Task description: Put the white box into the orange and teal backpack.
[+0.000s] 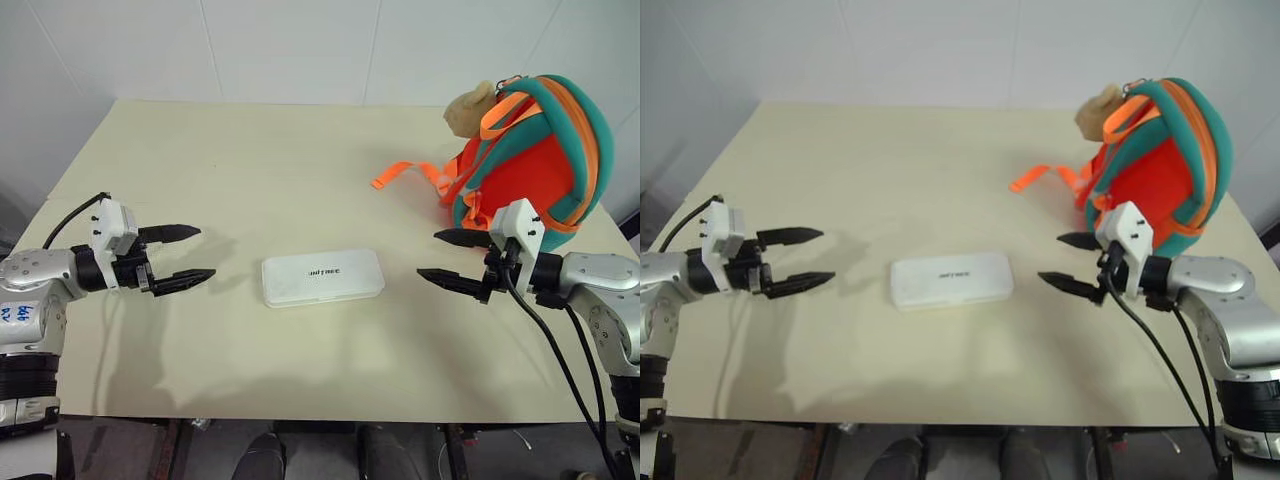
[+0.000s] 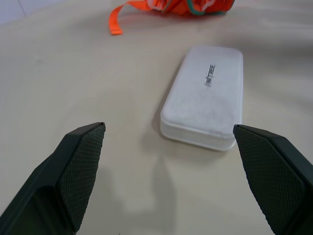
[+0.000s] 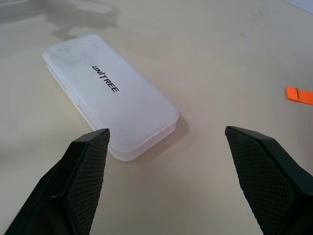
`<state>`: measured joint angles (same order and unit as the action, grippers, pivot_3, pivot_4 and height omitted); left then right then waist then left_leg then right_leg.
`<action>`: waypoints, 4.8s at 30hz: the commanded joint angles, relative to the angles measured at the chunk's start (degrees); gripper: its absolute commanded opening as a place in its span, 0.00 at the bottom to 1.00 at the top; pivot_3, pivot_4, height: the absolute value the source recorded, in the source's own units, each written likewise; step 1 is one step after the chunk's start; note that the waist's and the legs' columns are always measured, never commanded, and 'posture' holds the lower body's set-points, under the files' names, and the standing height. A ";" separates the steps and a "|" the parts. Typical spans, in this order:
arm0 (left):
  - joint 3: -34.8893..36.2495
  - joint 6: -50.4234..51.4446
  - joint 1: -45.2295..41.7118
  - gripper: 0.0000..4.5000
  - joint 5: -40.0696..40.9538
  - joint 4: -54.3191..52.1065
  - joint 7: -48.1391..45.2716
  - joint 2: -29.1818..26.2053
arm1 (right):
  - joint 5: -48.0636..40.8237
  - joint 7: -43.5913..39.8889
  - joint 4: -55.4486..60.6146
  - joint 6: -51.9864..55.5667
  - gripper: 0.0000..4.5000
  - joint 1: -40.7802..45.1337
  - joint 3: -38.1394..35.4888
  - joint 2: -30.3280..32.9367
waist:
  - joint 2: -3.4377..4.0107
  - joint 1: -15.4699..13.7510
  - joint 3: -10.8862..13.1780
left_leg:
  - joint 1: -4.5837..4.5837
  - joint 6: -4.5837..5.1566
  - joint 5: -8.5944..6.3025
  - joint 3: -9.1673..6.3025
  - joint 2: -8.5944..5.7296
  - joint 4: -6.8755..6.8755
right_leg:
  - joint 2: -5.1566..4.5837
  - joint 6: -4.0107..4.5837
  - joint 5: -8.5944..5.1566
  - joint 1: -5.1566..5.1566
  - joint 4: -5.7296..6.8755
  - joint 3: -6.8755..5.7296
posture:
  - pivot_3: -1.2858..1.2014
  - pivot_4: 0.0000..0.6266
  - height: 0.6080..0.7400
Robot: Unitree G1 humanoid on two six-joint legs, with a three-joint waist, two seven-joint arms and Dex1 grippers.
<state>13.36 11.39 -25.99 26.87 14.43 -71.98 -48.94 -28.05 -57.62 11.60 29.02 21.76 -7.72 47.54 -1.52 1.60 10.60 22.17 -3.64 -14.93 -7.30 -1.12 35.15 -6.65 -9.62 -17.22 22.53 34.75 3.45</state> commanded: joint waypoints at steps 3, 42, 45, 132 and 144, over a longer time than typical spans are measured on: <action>2.12 -0.42 -3.00 1.00 2.20 0.93 -0.31 0.38 | -1.52 0.50 2.21 -0.20 1.00 0.88 -2.01 0.37 | 0.00 -0.01 0.00 | 0.00 0.00 0.00 0.00 0.00 -0.01 | 0.00 0.00 0.00 0.01 -0.03 0.00 | 0.52 0.24 1.00; -3.35 18.50 3.86 0.00 -1.24 -8.25 9.35 -0.48 | 13.94 6.99 -11.85 5.13 0.03 14.85 14.80 -5.32 | 0.00 0.16 0.00 | 0.01 -0.01 -0.02 0.06 0.01 -0.01 | 0.00 0.01 0.01 0.07 0.00 -0.01 | 0.52 0.24 1.00; -4.38 21.96 3.78 0.00 -0.62 -8.46 10.45 0.44 | 15.58 6.78 -14.54 3.92 0.03 16.16 16.08 -6.72 | 0.00 0.10 0.00 | 0.01 -0.01 -0.02 0.06 0.01 0.00 | 0.01 0.01 0.01 0.07 0.01 -0.01 | 0.52 0.24 1.00; -6.11 29.88 0.90 0.48 -2.00 -6.24 12.42 -0.26 | 18.82 -3.71 -3.95 7.87 0.59 11.66 17.73 4.87 | -0.01 -0.03 0.00 | 0.02 -0.03 -0.11 0.19 0.01 0.02 | -0.02 0.02 0.02 0.13 -0.02 -0.08 | 0.52 0.24 1.00; -4.34 25.11 2.92 1.00 -2.03 -7.65 11.12 -0.56 | 16.79 -3.27 -0.95 5.48 1.00 9.69 16.54 3.31 | -0.01 -0.03 0.00 | 0.02 -0.06 -0.12 0.21 0.02 0.02 | -0.02 0.02 0.02 0.13 -0.04 -0.08 | 0.52 0.24 1.00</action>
<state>6.89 38.79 -23.53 24.37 8.66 -60.20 -48.53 -10.91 -61.46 9.04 35.95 31.31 10.79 51.09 -1.53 1.57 10.60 22.19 -3.69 -15.05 -7.08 -1.10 35.17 -6.67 -9.60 -17.20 22.66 34.71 3.37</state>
